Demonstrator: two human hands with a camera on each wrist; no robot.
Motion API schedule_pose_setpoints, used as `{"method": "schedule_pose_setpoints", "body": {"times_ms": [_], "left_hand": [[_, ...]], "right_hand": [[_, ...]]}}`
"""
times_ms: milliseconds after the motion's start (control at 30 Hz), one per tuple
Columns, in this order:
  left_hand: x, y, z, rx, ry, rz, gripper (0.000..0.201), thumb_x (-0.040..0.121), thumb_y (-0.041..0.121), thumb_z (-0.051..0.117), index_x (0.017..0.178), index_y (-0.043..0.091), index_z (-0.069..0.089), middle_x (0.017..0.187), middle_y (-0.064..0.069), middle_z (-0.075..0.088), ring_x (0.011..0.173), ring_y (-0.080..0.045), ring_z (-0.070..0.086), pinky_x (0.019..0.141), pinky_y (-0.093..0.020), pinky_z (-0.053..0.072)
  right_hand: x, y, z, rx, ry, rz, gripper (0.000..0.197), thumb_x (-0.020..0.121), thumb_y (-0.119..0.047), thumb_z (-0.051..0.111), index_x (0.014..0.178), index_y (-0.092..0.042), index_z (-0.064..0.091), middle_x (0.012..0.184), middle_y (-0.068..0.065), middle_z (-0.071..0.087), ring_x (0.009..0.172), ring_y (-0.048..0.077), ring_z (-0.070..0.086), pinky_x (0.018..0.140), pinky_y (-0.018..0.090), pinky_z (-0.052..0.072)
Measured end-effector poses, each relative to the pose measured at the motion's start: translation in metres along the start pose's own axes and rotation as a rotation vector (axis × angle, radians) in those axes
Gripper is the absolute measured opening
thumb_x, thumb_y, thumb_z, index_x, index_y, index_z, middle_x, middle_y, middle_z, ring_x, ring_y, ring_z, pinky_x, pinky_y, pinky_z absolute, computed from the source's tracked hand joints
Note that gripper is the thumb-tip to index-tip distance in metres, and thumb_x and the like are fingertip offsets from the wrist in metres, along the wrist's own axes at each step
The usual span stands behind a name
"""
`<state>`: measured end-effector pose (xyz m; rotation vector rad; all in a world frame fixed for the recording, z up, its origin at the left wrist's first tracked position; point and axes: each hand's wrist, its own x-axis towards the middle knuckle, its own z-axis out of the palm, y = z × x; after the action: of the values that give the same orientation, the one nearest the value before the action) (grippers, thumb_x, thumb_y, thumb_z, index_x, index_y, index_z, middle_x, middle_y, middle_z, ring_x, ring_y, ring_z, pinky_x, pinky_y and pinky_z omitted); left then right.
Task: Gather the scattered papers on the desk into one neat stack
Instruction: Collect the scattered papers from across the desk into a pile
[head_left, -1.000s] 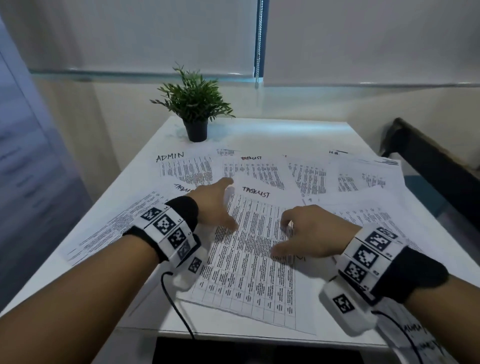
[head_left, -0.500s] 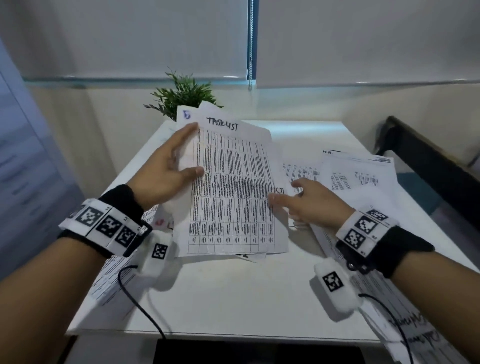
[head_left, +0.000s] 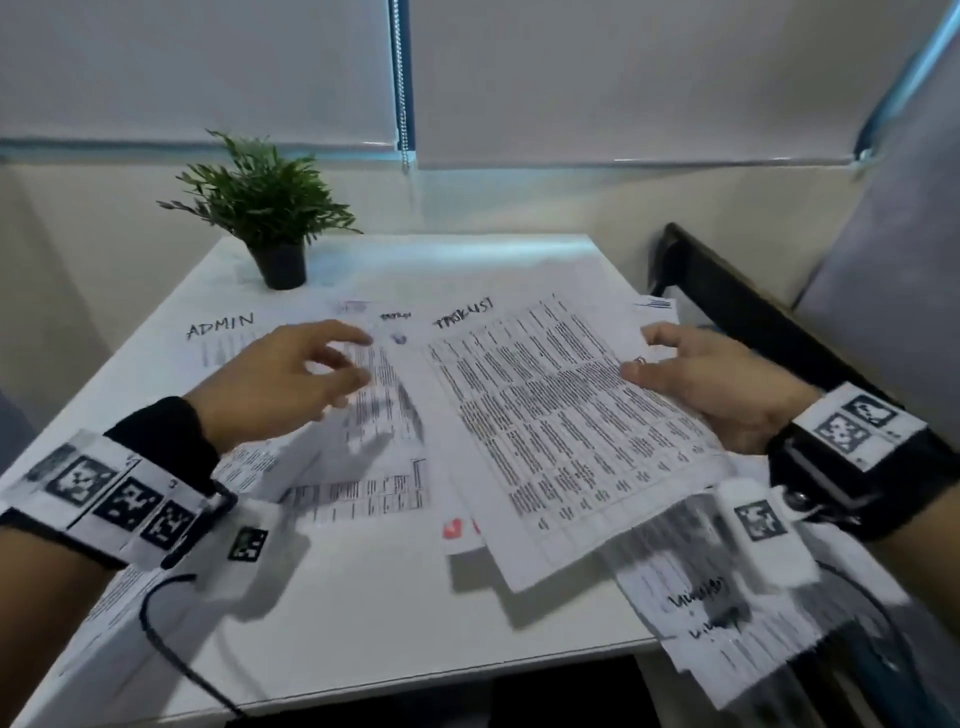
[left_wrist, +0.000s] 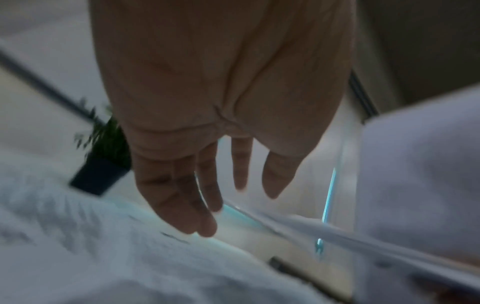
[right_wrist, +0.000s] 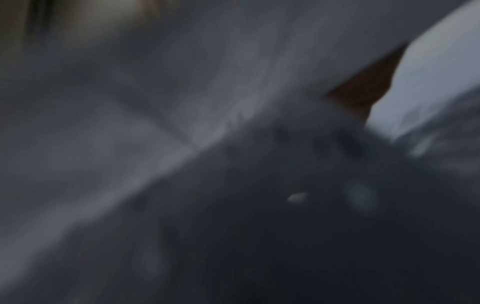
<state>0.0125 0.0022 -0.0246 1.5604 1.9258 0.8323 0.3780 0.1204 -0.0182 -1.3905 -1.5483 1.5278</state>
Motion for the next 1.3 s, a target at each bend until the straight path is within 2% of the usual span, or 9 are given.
{"method": "schedule_pose_setpoints", "body": {"times_ms": [133,267,333,433,533,733,966,1133,1300], "left_hand": [[0.003,-0.035,-0.023,0.546,-0.203,-0.185,0.037,0.093,0.049,0.066,0.128,0.04,0.059,0.117,0.005,0.072,0.093,-0.013,0.067,0.088,-0.032,0.049],[0.012,-0.09,-0.038,0.798,-0.263,-0.321,0.112,0.044,0.103,0.051,0.135,0.039,0.054,0.117,0.005,0.062,0.101,-0.016,0.056,0.092,-0.032,0.044],[0.018,-0.111,-0.034,0.8,-0.273,-0.31,0.134,0.025,0.112,0.029,0.134,0.037,0.053,0.101,0.008,0.057,0.095,-0.016,0.057,0.085,-0.031,0.043],[0.0,-0.083,-0.024,0.772,-0.258,-0.333,0.095,0.07,0.089,0.054,0.144,0.029,0.05,0.12,0.0,0.066,0.1,-0.019,0.054,0.091,-0.03,0.042],[-0.004,-0.063,-0.015,0.751,-0.243,-0.38,0.072,0.094,0.063,0.058,0.154,0.026,0.042,0.152,-0.006,0.052,0.13,-0.026,0.052,0.108,-0.031,0.04],[-0.001,-0.045,-0.005,0.77,-0.243,-0.368,0.066,0.098,0.061,0.052,0.152,0.024,0.046,0.156,-0.007,0.049,0.138,-0.031,0.05,0.112,-0.038,0.04],[-0.006,-0.045,-0.013,0.762,-0.27,-0.298,0.036,0.099,0.041,0.055,0.122,0.015,0.063,0.12,-0.005,0.066,0.108,-0.027,0.059,0.102,-0.04,0.045],[-0.009,-0.059,-0.017,0.77,-0.244,-0.294,0.055,0.096,0.052,0.059,0.142,0.024,0.056,0.14,-0.006,0.059,0.126,-0.03,0.055,0.111,-0.039,0.041],[0.001,-0.044,-0.007,0.769,-0.192,-0.295,0.038,0.088,0.049,0.056,0.123,0.036,0.062,0.131,-0.004,0.058,0.125,-0.033,0.049,0.107,-0.049,0.042]], "right_hand": [[-0.011,0.035,-0.064,-0.459,0.138,0.078,0.021,0.095,-0.016,0.074,0.115,-0.013,0.069,0.105,0.013,0.082,0.095,0.035,0.079,0.093,0.059,0.06],[-0.014,0.059,-0.073,-0.735,0.158,0.179,0.031,0.094,-0.021,0.076,0.12,-0.008,0.067,0.105,0.004,0.077,0.085,0.016,0.072,0.072,0.02,0.057],[-0.007,0.062,-0.066,-0.945,0.188,0.203,0.058,0.089,-0.037,0.079,0.136,-0.009,0.06,0.13,0.01,0.07,0.113,0.027,0.069,0.09,0.028,0.054],[0.008,0.047,-0.043,-1.123,0.254,0.117,0.081,0.083,-0.046,0.081,0.149,-0.014,0.046,0.143,0.016,0.059,0.131,0.035,0.057,0.108,0.042,0.048],[0.015,0.015,0.0,-1.117,0.176,-0.006,0.064,0.087,-0.048,0.076,0.14,-0.02,0.055,0.122,0.004,0.061,0.111,0.025,0.06,0.095,0.035,0.05],[0.021,-0.044,0.122,-1.223,-0.182,-0.191,0.051,0.093,-0.057,0.066,0.13,-0.022,0.062,0.132,0.0,0.062,0.107,0.019,0.058,0.086,0.033,0.045],[-0.005,-0.078,0.226,-0.921,-0.443,-0.221,0.039,0.095,-0.049,0.068,0.113,-0.015,0.069,0.102,0.007,0.075,0.095,0.028,0.076,0.089,0.045,0.064],[0.01,-0.043,0.222,-1.306,-0.355,-0.262,0.042,0.093,-0.048,0.069,0.106,-0.008,0.072,0.1,0.007,0.074,0.086,0.022,0.07,0.083,0.039,0.062],[0.012,-0.023,0.167,-1.393,-0.26,-0.124,0.042,0.078,-0.044,0.079,0.108,-0.018,0.067,0.105,-0.001,0.069,0.095,0.019,0.066,0.083,0.036,0.059]]}}
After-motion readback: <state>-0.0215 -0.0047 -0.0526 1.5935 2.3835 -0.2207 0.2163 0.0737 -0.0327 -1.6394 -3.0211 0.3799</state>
